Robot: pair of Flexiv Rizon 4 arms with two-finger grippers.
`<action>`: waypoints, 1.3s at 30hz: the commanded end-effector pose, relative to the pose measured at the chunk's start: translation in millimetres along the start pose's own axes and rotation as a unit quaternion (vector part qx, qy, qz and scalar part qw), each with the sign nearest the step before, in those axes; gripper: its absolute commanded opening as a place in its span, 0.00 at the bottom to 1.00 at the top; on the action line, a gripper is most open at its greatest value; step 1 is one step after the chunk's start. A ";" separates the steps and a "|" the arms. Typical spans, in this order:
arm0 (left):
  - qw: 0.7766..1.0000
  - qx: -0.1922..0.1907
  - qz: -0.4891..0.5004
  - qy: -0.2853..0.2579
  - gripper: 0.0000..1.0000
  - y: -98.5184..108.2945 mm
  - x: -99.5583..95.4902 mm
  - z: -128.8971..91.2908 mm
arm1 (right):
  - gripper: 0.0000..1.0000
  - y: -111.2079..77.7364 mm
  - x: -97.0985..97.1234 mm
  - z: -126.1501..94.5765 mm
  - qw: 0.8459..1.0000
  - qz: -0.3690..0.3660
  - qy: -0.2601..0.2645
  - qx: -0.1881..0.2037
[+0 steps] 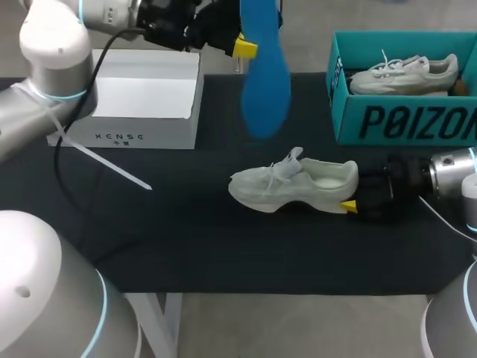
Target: Take the shoe out of the shoebox, open the shoe tongue, remove and reinsert the insole, then place the shoe into the shoebox
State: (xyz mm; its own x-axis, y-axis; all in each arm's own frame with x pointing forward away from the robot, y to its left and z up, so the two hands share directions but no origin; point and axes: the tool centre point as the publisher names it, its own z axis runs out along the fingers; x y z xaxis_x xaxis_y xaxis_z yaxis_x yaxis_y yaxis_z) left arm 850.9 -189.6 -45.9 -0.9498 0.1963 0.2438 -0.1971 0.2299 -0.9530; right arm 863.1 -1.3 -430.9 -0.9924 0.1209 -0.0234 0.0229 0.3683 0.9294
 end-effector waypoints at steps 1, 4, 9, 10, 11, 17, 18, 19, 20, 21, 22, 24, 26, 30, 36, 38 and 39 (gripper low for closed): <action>0.997 -0.007 0.007 0.080 0.00 -11.7 -31.9 6.5 | 0.00 -1.2 -0.3 1.9 1.000 0.000 -0.001 0.002; 0.996 -0.015 0.011 0.090 0.00 -16.1 -38.9 2.2 | 0.00 -1.2 -0.3 1.9 1.000 0.000 -0.001 0.002; 0.994 -0.047 0.045 0.088 0.00 -22.5 -47.2 -10.6 | 0.00 -1.2 -0.3 1.9 1.000 0.000 -0.001 0.002; 0.994 -0.049 0.049 0.088 0.00 -23.5 -47.6 -12.5 | 0.00 -1.2 -0.3 1.9 1.000 0.000 -0.001 0.002; 0.994 -0.049 0.049 0.088 0.00 -23.5 -47.6 -12.5 | 0.00 -1.2 -0.3 1.9 1.000 0.000 -0.001 0.002; 0.994 -0.049 0.049 0.088 0.00 -23.5 -47.6 -12.5 | 0.00 -1.2 -0.3 1.9 1.000 0.000 -0.001 0.002; 0.994 -0.049 0.049 0.088 0.00 -23.5 -47.6 -12.5 | 0.00 -1.2 -0.3 1.9 1.000 0.000 -0.001 0.002; 0.994 -0.049 0.049 0.088 0.00 -23.5 -47.6 -12.5 | 0.00 -1.2 -0.3 1.9 1.000 0.000 -0.001 0.002; 0.994 -0.049 0.049 0.088 0.00 -23.5 -47.6 -12.5 | 0.06 -1.2 -0.3 1.9 1.000 0.000 -0.001 0.002; 0.994 -0.049 0.049 0.088 0.00 -23.5 -47.6 -12.5 | 0.49 -1.2 -0.3 1.9 1.000 0.000 -0.001 0.002; 0.994 -0.049 0.049 0.088 0.00 -23.5 -47.6 -12.5 | 1.00 -1.8 0.3 -0.3 1.000 0.005 -0.007 0.004; 0.994 -0.049 0.049 0.088 0.00 -23.5 -47.6 -12.5 | 1.00 -1.9 1.4 -4.6 1.000 0.004 -0.019 0.003; 0.994 -0.049 0.049 0.088 0.00 -23.5 -47.6 -12.5 | 1.00 -1.8 1.8 -8.4 1.000 0.005 -0.027 0.007; 0.994 -0.049 0.049 0.088 0.00 -23.5 -47.6 -12.5 | 1.00 -0.9 1.7 -19.3 0.998 0.007 -0.053 0.030; 0.994 -0.049 0.049 0.088 0.00 -23.5 -47.6 -12.5 | 1.00 -1.7 1.9 -46.6 0.994 0.008 -0.097 0.058; 0.994 -0.049 0.049 0.088 0.00 -23.5 -47.6 -12.5 | 1.00 4.4 2.8 -58.7 0.991 0.003 -0.109 0.075; 0.994 -0.049 0.049 0.088 0.00 -23.5 -47.6 -12.5 | 1.00 8.8 3.2 -65.3 0.990 -0.001 -0.114 0.087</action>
State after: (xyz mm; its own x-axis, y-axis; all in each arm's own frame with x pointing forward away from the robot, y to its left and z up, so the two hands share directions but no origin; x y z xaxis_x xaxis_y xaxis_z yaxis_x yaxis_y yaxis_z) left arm 903.0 -191.7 -32.7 -0.9054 0.3817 0.1859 -0.0731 0.2912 -0.9539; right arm 868.4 -50.5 -422.8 -0.9572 0.2739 -0.0933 0.0491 0.4714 0.8806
